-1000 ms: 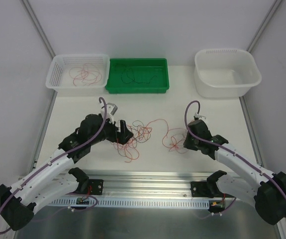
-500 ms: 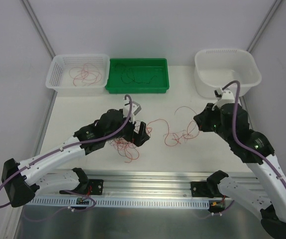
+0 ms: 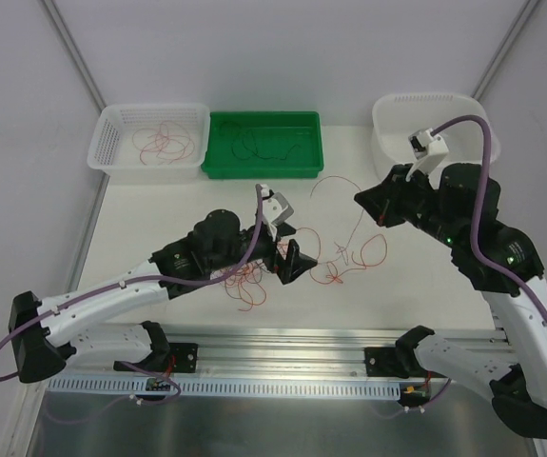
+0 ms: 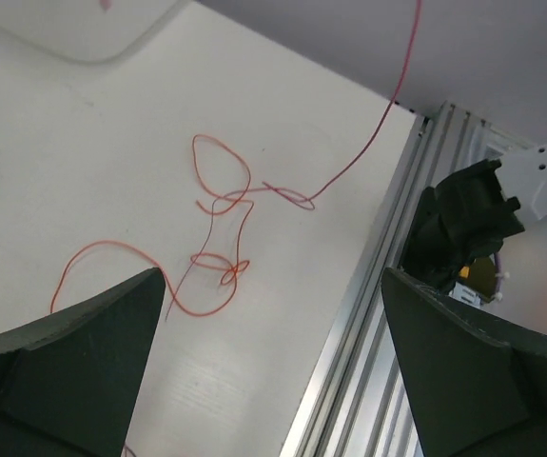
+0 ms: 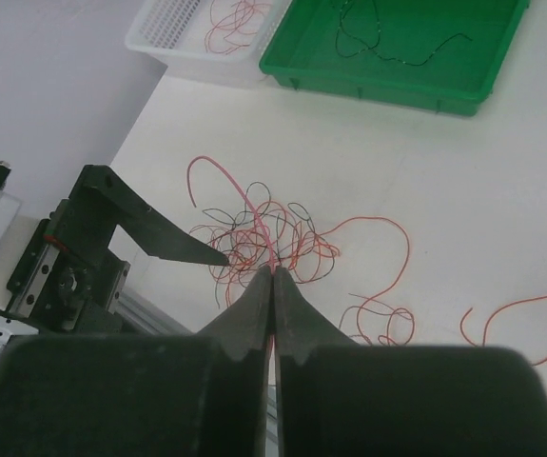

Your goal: Untangle the cables

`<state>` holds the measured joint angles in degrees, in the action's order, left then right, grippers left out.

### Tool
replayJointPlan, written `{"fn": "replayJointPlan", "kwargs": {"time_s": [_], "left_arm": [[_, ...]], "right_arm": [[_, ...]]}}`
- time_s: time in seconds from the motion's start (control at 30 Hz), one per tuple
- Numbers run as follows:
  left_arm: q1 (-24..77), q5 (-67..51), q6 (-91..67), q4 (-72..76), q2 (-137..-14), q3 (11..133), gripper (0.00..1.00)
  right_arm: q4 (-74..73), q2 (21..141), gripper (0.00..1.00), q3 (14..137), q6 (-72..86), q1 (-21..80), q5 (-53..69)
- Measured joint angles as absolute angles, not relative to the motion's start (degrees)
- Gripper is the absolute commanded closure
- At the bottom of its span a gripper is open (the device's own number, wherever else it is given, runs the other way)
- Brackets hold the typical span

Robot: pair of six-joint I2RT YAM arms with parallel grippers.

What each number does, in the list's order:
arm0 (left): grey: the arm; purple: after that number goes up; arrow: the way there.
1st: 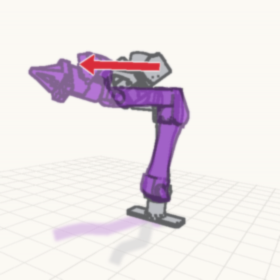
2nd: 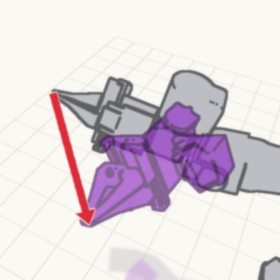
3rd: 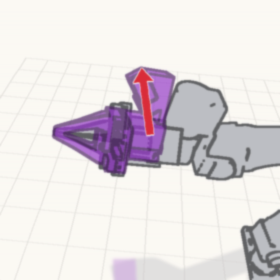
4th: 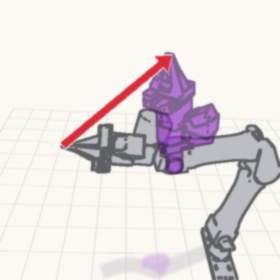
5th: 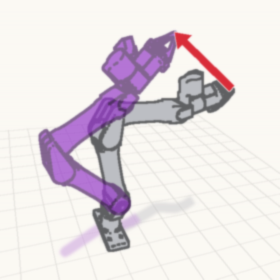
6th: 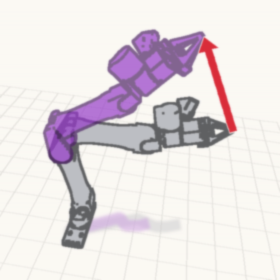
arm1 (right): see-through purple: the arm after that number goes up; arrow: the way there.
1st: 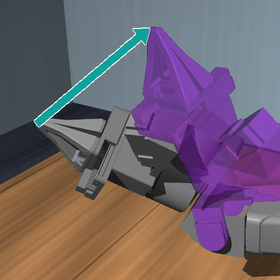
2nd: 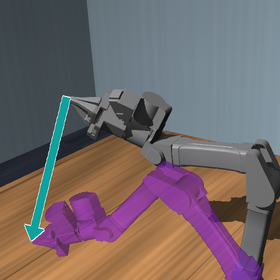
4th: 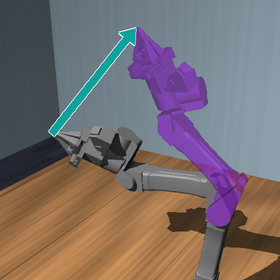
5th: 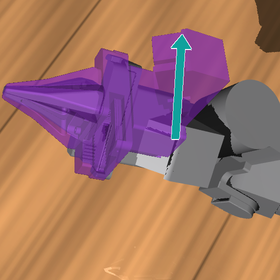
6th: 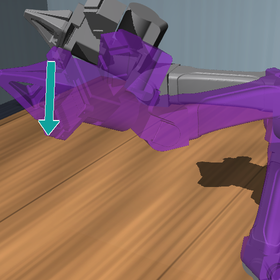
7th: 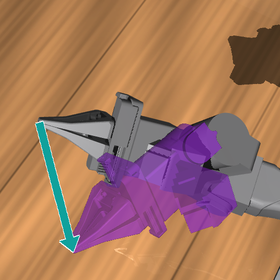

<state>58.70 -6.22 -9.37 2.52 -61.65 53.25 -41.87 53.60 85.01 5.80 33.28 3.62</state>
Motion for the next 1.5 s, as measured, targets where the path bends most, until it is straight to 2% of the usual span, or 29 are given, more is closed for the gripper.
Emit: {"fn": "replayJointPlan", "kwargs": {"time_s": [0.33,0.43,0.5,0.53,0.57,0.6,0.73,0.77,0.87,0.9,0.93,0.97,1.07,1.3,1.5], "left_arm": [[62.02,-8.51,-6.74,17.87,-72.44,55.37,0.06],[63.11,-8.71,-6.09,19.86,-76.27,55.86,0.16],[63.83,-8.8,-5.74,20.84,-78.3,56.07,0.38],[64.14,-8.82,-5.45,21.15,-79.07,56.21,0.54],[64.2,-8.86,-5.48,21.34,-79.61,56.31,0.94],[64.38,-8.86,-5.48,21.5,-79.88,56.34,1.0],[64.53,-7.11,-4.05,20.51,-79.29,57.08,1.0],[64.53,-6.22,-3.51,19.07,-78.87,57.89,1.0],[64.51,-2.04,-1.34,13.41,-77.36,62.54,1.0],[64.38,-0.43,-0.34,10.87,-76.9,65.14,1.0],[64.16,1.13,0.6,8.54,-76.53,68.12,1.0],[63.81,2.17,1.15,6.9,-76.25,70.52,1.0],[60.97,4.32,2.72,0.47,-75.02,79.53,1.0],[47.99,6.37,4.67,-9.65,-74.43,97.8,1.0],[38.5,8.08,7.66,-11.84,-76.42,105.84,1.0]], "right_arm": [[-38.96,55.24,0.99,82.48,8.43,34.83,7.62],[-38.41,55.07,0.99,81.47,8.78,35.14,7.9],[-38.24,54.87,0.99,80.84,8.95,35.2,7.9],[-38.24,54.72,0.99,80.51,8.97,35.2,7.88],[-38.17,54.48,0.99,80.16,8.97,35.2,7.81],[-38.17,54.24,0.99,79.81,8.95,35.2,7.68],[-37.95,52.56,0.9,77.45,8.64,35.2,5.45],[-38.0,51.96,0.8,76.49,8.54,35.2,4.69],[-38.22,50.35,0.63,73.21,8.1,35.22,1.52],[-38.41,49.67,0.52,71.9,7.94,35.22,0.54],[-38.68,49.01,0.47,70.59,7.81,35.24,-0.51],[-39.0,48.34,0.37,69.41,7.51,35.24,-1.63],[-39.92,45.1,0.23,65.54,6.63,35.29,-5.45],[-40.93,36.16,0.14,59.51,4.23,35.29,-10.26],[-41.45,34.85,0.13,54.06,2.92,35.29,-8.73]]}}
